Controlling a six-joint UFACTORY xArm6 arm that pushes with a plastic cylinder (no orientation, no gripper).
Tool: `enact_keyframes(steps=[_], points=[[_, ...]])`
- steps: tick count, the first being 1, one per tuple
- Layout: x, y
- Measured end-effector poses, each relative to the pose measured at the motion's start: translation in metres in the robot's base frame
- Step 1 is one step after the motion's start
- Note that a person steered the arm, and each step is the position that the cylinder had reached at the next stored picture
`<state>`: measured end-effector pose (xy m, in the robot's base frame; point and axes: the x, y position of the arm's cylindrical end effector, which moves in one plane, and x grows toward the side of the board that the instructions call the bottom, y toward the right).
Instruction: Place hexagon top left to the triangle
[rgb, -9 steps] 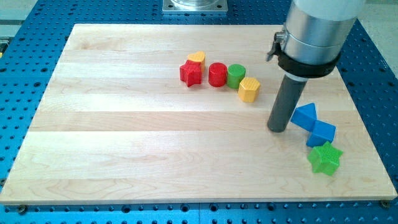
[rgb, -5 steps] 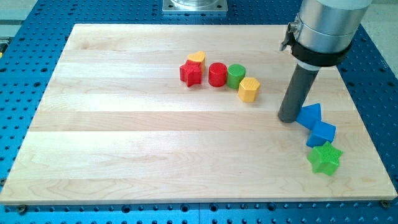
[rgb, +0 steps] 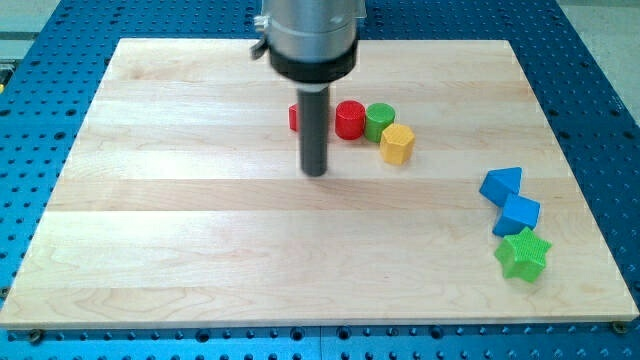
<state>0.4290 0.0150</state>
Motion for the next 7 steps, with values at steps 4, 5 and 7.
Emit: enact_keyframes(steps=[4,5,7], points=[[-0.003,0.056],[0.004,0.085],[0.047,0.133]])
